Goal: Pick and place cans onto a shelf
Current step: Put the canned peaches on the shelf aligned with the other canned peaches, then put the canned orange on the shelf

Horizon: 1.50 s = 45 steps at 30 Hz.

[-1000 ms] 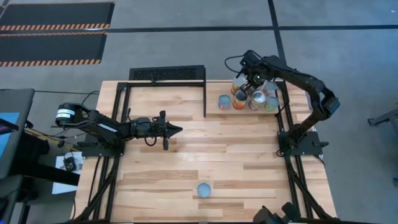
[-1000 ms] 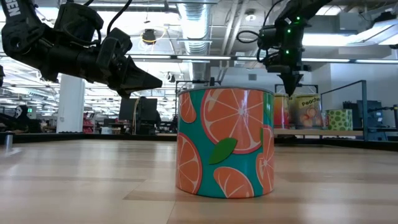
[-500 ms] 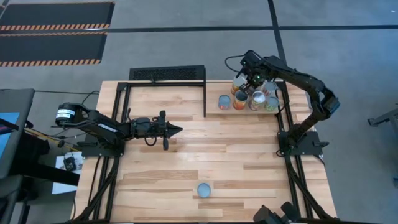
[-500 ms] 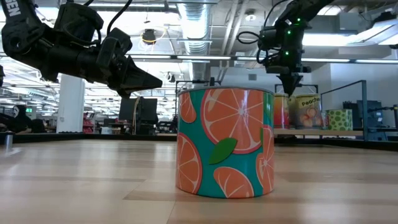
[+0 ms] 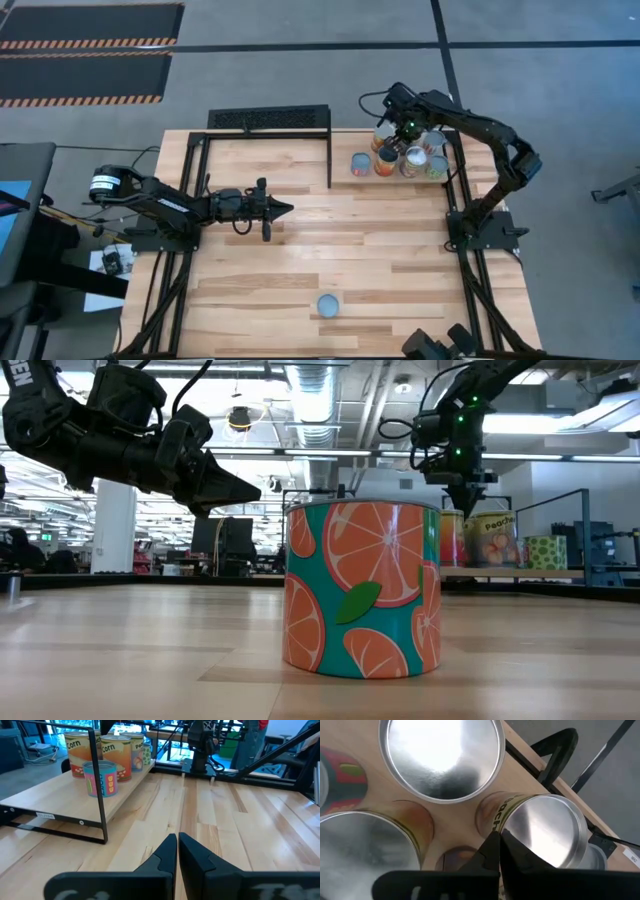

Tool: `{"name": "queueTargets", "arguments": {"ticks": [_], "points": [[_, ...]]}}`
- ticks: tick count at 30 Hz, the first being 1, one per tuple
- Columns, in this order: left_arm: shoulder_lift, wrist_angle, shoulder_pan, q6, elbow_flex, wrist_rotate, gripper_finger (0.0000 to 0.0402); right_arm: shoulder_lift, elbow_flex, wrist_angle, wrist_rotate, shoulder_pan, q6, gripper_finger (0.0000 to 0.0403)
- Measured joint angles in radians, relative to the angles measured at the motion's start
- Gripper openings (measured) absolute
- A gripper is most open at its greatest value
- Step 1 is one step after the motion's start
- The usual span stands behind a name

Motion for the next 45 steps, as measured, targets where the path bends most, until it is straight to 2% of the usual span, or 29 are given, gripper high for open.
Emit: {"name": "queueTargets", "arguments": {"ticks": [11, 17, 22, 26, 29, 33, 37, 40, 45], "points": [[0.000, 0.000, 0.000, 0.000, 0.000, 0.000, 0.0006, -0.002, 0.000, 0.001, 0.005, 0.000, 0.006, 0.0079], [0.000, 0.000, 0.000, 0.000, 0.000, 0.000, 0.0006, -0.071, 0.000, 0.001, 0.027, 0.019, -0.011, 0.0098], [0.000, 0.000, 0.000, 0.000, 0.000, 0.000, 0.0006, -0.175, 0.000, -0.005, 0.035, 0.067, -0.021, 0.0089], [0.000, 0.000, 0.000, 0.006, 0.000, 0.011, 0.0006, -0.267, -0.029, 0.036, 0.023, 0.172, -0.042, 0.0045], [0.000, 0.006, 0.000, 0.008, 0.000, 0.012, 0.0006, -0.352, -0.145, 0.160, 0.010, 0.264, -0.053, 0.0010], [0.000, 0.016, 0.000, 0.015, 0.002, 0.044, 0.0006, -0.470, -0.362, 0.393, -0.027, 0.389, 0.003, 0.0016], [0.000, -0.013, -0.016, 0.041, 0.030, 0.099, 0.0004, -0.552, -0.572, 0.669, -0.033, 0.550, 0.078, 0.0006], [0.000, -0.082, -0.061, 0.097, 0.069, 0.135, 0.0001, -0.583, -0.711, 0.922, -0.009, 0.675, 0.099, 0.0008], [0.000, -0.251, -0.158, 0.192, 0.168, 0.137, 0.0000, -0.563, -0.872, 1.265, 0.055, 0.835, 0.101, 0.0007]]}}
